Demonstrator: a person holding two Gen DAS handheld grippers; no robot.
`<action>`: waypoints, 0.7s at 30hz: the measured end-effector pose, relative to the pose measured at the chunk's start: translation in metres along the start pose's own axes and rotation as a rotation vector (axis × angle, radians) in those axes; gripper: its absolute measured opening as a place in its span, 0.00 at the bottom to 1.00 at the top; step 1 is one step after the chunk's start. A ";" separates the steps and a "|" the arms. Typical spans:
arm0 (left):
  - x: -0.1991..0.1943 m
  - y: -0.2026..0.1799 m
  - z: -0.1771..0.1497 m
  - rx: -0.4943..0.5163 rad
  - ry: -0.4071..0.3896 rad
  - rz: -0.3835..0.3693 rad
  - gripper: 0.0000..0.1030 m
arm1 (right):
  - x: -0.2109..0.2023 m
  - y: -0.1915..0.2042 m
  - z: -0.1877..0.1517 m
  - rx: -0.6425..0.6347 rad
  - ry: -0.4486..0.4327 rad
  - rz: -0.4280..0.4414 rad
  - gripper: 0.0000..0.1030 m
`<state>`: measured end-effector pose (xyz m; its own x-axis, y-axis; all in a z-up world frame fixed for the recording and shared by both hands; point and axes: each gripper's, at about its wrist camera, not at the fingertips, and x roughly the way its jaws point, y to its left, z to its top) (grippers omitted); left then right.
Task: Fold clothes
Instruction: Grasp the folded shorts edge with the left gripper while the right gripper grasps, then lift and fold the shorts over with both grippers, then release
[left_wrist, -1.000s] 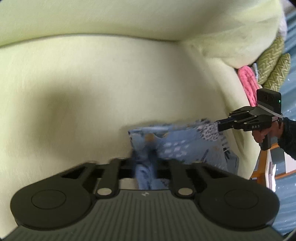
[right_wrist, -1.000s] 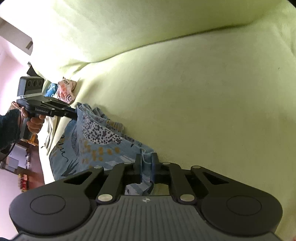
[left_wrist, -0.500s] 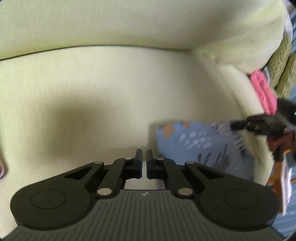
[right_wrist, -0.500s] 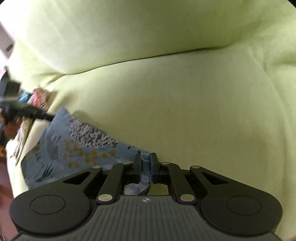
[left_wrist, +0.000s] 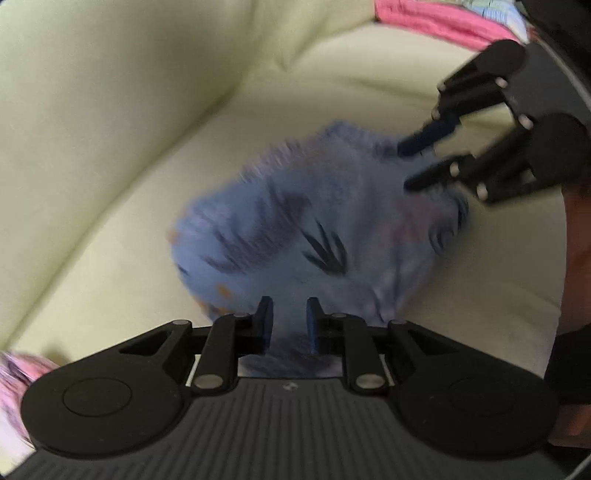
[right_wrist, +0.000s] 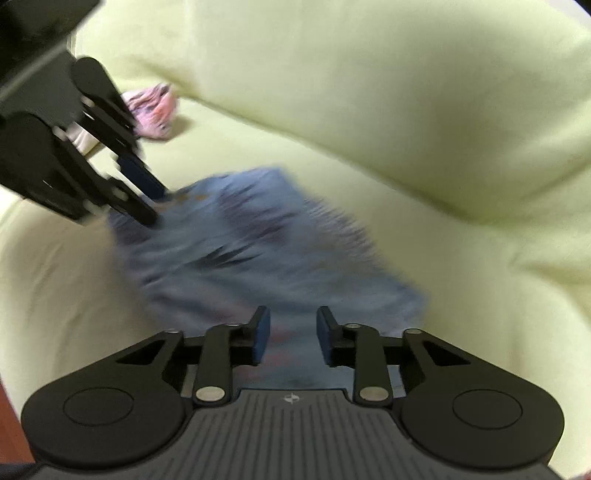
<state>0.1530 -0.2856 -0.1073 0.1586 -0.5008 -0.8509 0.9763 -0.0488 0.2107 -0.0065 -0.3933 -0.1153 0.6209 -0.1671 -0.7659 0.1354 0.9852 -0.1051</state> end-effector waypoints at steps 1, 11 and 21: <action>0.011 -0.005 -0.008 0.033 0.022 0.022 0.09 | -0.005 0.014 -0.002 -0.025 -0.005 -0.019 0.20; -0.014 -0.004 -0.044 0.337 0.052 0.160 0.10 | -0.017 -0.006 -0.018 -0.087 0.082 -0.141 0.21; 0.006 -0.078 -0.078 0.729 -0.011 0.320 0.36 | 0.000 0.064 -0.052 -0.570 0.042 -0.280 0.43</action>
<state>0.0891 -0.2179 -0.1665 0.4101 -0.5940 -0.6921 0.5407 -0.4528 0.7090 -0.0382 -0.3286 -0.1549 0.5891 -0.4308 -0.6837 -0.1516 0.7721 -0.6171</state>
